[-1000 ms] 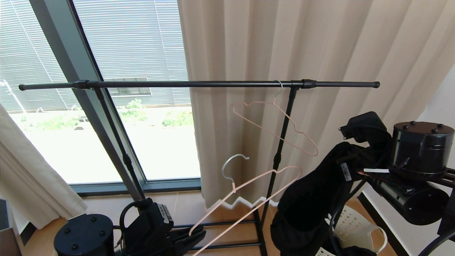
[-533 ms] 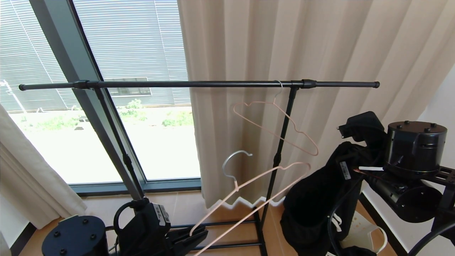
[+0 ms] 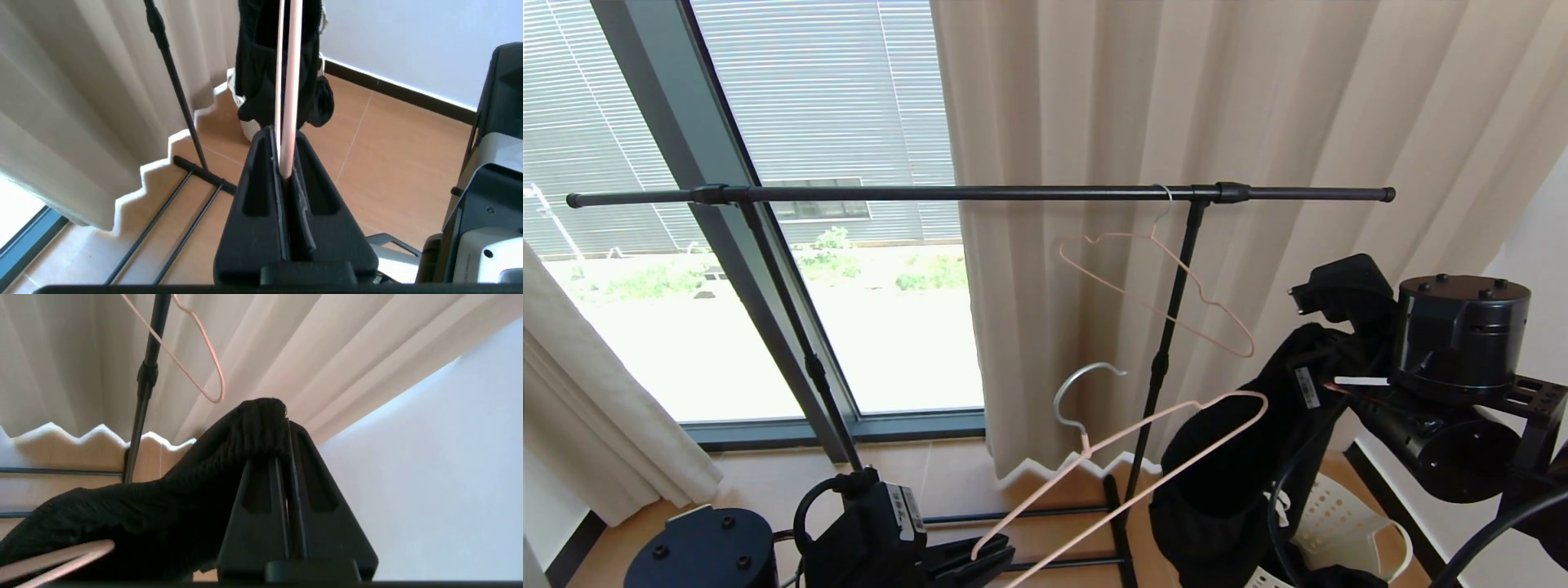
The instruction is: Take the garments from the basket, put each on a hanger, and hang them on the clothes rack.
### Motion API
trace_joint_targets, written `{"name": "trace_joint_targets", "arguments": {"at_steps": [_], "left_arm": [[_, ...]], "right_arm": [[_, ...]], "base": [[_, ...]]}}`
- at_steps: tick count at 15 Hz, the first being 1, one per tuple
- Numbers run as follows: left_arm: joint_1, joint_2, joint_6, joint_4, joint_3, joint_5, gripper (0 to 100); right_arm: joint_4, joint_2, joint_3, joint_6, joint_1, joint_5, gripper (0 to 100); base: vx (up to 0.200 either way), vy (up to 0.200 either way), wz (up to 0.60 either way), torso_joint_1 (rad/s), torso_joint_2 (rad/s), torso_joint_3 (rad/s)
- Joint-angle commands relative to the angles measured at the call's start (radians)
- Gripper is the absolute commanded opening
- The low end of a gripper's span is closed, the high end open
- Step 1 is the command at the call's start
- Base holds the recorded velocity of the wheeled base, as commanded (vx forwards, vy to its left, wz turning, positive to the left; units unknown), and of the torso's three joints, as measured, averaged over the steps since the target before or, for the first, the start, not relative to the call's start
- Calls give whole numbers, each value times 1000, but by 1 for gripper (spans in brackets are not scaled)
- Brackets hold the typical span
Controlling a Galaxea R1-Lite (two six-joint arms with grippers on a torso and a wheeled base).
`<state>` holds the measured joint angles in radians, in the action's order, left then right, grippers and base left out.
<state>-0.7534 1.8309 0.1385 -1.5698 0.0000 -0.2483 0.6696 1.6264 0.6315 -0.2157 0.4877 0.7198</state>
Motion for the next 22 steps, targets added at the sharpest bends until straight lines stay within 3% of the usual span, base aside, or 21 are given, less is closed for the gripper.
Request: {"name": "trace_joint_targets", "arguments": {"at_steps": [1,14,17,18,22], "left_arm": [[-6,4,0,-1,0,0,0],[-14,38,-39,-1,-17,12,0],[-14,44,-42,-1,-43,57,0],[-14,59,-50,-1,-61,113,0],[-21,67,-62,-1,-95,149,0]], "right_arm": [[-1,3,2,-1,5,0,0],[1,-3,-21,7,178,52,0],[1,-3,-26,16,195,67,0],[1,-2,-30,16,215,82,0],[18,-6,-24,45,290,87,0]], "base": [[0,0,0,0,0,0],[0,0,0,0,0,0],[0,0,0,0,0,0],[0,0,0,0,0,0],[0,0,0,0,0,0]]}}
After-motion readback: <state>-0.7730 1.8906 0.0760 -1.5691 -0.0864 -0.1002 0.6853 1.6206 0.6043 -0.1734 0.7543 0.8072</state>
